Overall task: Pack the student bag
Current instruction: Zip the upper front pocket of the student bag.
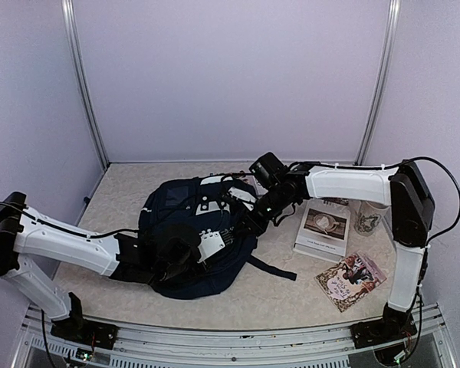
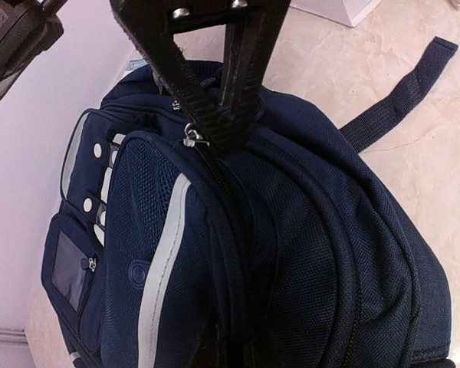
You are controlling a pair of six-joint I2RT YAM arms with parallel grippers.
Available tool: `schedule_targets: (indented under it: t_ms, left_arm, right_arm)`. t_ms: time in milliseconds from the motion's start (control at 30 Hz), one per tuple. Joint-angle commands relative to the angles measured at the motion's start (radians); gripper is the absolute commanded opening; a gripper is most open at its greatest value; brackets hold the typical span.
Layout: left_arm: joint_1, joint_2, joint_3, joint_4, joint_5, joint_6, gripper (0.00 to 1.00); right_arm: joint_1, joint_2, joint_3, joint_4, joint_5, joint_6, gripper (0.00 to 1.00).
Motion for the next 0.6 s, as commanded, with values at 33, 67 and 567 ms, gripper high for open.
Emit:
schedule_targets:
  t_ms: [33,67,567]
  left_arm:
    - [-0.038,-0.062,-0.033,-0.154,0.096,-0.002,0.0]
    - [-0.041,-0.074,-0.036,-0.149,0.1,-0.005,0.0]
    - [0.022,-0.136,-0.041,-0.123,0.128,-0.092,0.0]
  right_arm:
    - [-0.094,0.119,0.206,-0.034,0.408,-0.032,0.0]
    - [-0.094,0.135,0.229,-0.04,0.422,-0.031,0.0]
    - [-0.238,-0.113,-0.052,0.118,-0.181,-0.122,0.54]
